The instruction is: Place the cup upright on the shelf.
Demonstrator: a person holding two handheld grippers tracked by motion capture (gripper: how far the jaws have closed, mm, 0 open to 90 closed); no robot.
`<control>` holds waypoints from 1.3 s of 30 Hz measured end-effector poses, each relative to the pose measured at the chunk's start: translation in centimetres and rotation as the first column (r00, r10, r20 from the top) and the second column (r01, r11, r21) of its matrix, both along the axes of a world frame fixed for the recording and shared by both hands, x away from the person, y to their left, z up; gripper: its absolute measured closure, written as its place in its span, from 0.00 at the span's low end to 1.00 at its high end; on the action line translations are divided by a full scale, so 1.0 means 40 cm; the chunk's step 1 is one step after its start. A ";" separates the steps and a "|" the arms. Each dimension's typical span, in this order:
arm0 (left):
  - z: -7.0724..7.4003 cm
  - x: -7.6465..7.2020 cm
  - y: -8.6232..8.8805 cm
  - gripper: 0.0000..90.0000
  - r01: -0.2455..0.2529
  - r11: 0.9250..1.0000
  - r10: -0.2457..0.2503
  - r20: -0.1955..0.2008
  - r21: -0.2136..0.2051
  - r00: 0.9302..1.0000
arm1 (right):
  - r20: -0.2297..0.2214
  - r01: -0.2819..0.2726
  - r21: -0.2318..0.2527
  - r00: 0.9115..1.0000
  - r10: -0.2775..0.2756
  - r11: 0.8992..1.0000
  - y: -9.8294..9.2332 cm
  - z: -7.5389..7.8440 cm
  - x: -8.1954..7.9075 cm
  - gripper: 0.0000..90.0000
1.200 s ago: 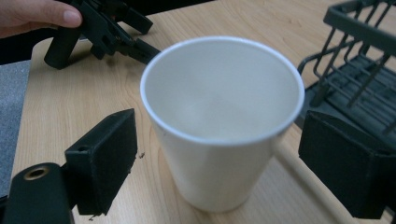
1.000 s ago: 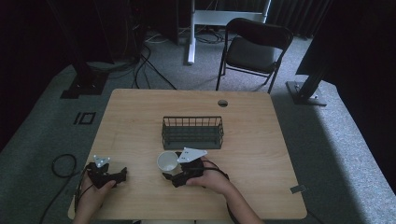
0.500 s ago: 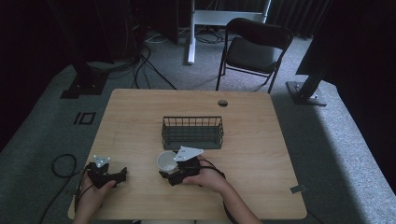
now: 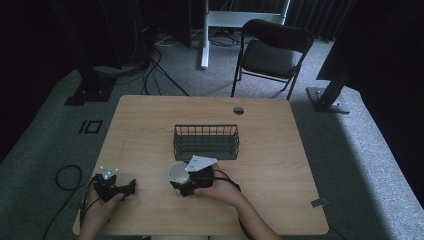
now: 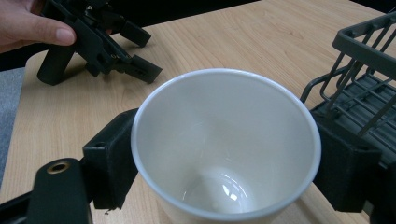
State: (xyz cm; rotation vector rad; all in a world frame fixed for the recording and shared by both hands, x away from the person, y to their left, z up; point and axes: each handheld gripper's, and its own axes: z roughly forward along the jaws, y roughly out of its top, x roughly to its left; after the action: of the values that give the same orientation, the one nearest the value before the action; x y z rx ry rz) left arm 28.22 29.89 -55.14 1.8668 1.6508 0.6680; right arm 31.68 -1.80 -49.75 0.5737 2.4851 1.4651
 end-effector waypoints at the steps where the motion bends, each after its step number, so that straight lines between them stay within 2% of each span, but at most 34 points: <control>1: 0.000 0.000 0.000 0.03 0.000 1.000 0.000 0.000 0.000 1.000 | 0.001 -0.003 0.004 1.000 0.003 1.000 0.000 0.004 -0.002 0.21; 10: 0.000 0.000 0.000 0.03 0.000 1.000 0.000 0.000 0.000 1.000 | 0.004 -0.017 0.020 1.000 0.016 1.000 0.001 0.044 -0.004 0.21; 22: 0.000 0.000 0.000 0.03 0.001 1.000 -0.001 -0.001 0.000 1.000 | 0.004 -0.020 0.074 1.000 0.020 0.997 0.002 0.104 -0.003 0.21; 33: 0.000 0.000 0.000 0.03 0.001 1.000 -0.001 -0.001 0.000 1.000 | 0.046 -0.012 0.101 0.999 0.007 0.995 0.011 0.179 0.010 0.21; 39: 0.000 0.000 0.000 0.03 0.000 1.000 0.000 -0.001 0.000 1.000 | 0.067 0.020 0.125 0.997 -0.029 0.992 0.012 0.207 0.026 0.21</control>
State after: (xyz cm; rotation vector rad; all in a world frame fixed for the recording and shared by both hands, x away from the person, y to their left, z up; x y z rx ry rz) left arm 28.21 29.90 -55.13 1.8678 1.6509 0.6670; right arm 32.73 -1.34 -41.48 0.5636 2.3393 1.6113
